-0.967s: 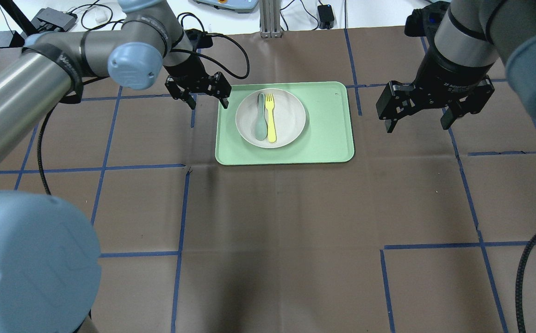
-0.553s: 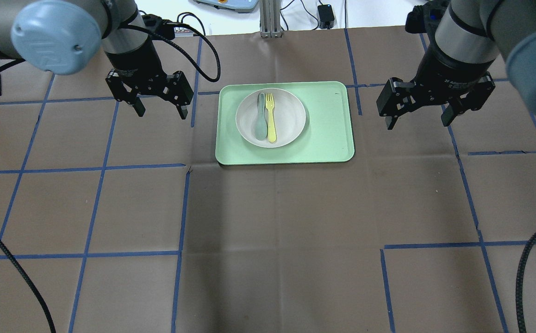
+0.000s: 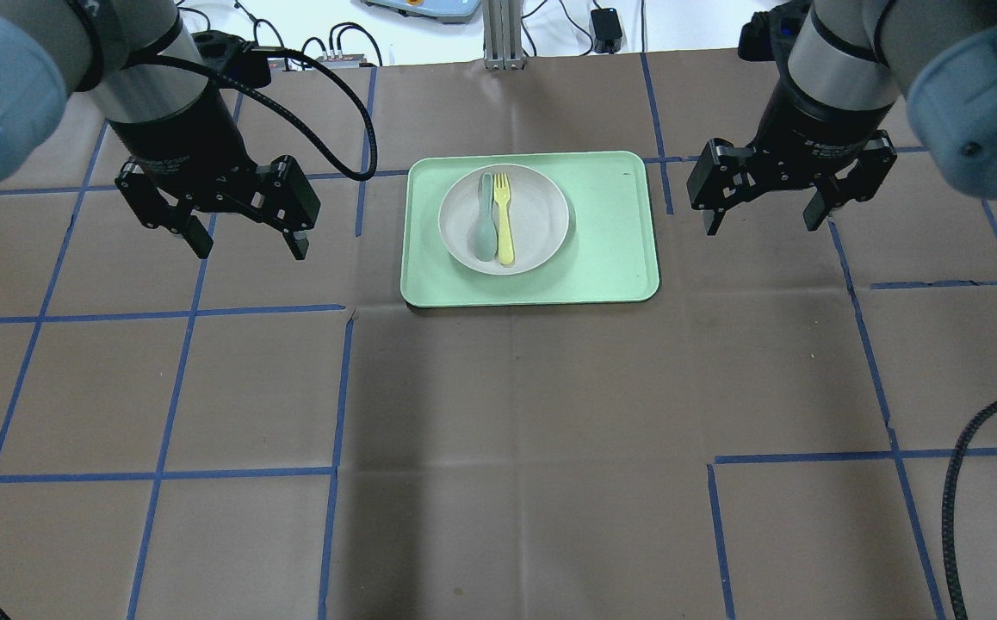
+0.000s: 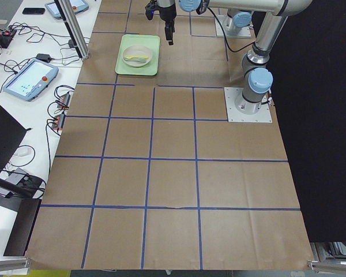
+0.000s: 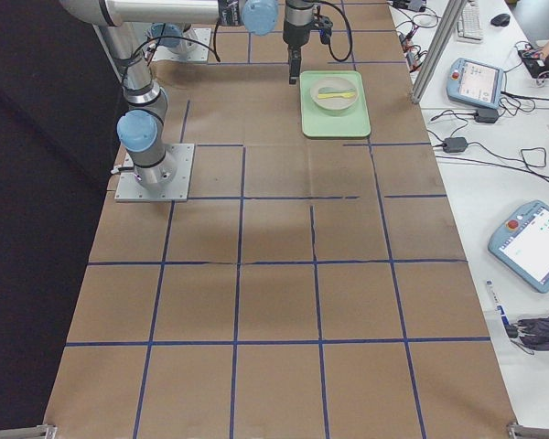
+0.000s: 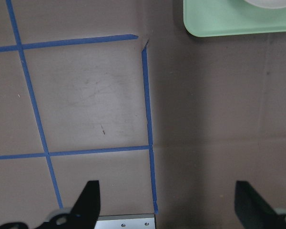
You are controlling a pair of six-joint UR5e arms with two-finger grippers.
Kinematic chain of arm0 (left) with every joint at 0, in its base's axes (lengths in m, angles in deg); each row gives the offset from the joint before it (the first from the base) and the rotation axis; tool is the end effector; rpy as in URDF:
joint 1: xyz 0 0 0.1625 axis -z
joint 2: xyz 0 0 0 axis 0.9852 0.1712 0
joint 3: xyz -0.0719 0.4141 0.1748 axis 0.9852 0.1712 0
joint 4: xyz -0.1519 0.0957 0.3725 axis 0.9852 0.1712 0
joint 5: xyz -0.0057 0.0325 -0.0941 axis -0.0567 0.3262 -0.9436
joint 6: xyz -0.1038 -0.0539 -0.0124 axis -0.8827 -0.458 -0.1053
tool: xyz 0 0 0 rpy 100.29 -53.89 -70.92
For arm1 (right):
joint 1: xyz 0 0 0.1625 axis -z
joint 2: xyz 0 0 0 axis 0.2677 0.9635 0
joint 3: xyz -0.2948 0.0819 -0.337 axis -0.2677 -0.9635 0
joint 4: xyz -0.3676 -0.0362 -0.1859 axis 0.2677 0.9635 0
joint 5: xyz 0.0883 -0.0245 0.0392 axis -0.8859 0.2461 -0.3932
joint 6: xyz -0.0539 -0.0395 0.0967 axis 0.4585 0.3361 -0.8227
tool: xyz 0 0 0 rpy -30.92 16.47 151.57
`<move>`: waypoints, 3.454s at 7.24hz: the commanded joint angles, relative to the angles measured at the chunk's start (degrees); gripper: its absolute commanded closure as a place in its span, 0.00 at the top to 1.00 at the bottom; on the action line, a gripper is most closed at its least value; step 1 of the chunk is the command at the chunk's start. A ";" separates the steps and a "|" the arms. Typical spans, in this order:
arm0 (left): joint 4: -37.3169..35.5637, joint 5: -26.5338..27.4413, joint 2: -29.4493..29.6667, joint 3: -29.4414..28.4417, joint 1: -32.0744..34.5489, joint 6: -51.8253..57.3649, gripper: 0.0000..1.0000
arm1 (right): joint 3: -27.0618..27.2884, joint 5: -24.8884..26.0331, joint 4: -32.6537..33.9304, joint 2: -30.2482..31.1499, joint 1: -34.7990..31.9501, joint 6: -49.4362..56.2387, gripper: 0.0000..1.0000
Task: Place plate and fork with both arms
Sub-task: 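Move the right gripper over the yellow fork on the plate, then lower the right gripper and grasp the yellow fork handle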
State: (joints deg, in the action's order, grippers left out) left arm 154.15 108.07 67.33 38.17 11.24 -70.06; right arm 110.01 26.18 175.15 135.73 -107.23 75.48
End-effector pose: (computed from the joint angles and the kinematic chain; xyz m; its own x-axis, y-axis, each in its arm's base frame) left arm -0.1456 -0.4672 0.5023 -0.9975 0.0688 0.0155 0.0704 0.9853 0.1556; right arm 0.1488 -0.4979 0.4780 -0.9998 -0.0177 -0.0055 -0.0179 0.9990 0.0399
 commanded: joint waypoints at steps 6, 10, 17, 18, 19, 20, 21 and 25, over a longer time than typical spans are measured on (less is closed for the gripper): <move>0.05 0.31 -3.33 3.35 0.02 3.61 1.00 | -16.04 0.17 9.32 -22.19 -11.99 -13.60 1.00; 0.30 5.98 -6.41 7.15 -4.63 1.74 1.00 | -22.84 0.52 13.79 -33.02 -17.90 -19.02 1.00; -4.88 3.21 -3.08 5.66 -3.67 -3.02 1.00 | -22.31 0.96 19.16 -39.54 -17.98 -19.19 0.58; -4.88 3.03 -3.08 5.66 -3.41 -2.93 1.00 | -22.31 0.96 19.52 -40.41 -17.98 -19.19 0.56; -4.88 3.12 -2.90 5.74 -3.06 -2.23 1.00 | -22.31 0.96 19.52 -40.86 -18.07 -19.19 0.53; -4.88 2.42 -2.47 5.66 -2.70 -1.70 1.00 | -22.31 0.96 19.52 -41.21 -18.07 -19.11 0.52; -5.31 2.24 -2.29 5.66 -2.27 -1.79 1.00 | -22.31 0.87 19.52 -41.48 -18.07 -19.02 0.49; -5.93 2.33 -2.28 6.53 -1.73 -0.21 1.00 | -22.40 0.87 21.45 -43.14 -18.07 -18.84 0.48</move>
State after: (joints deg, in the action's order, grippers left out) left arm 148.32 110.34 65.19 44.23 9.46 -70.71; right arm 87.62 27.05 196.20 93.07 -125.34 56.56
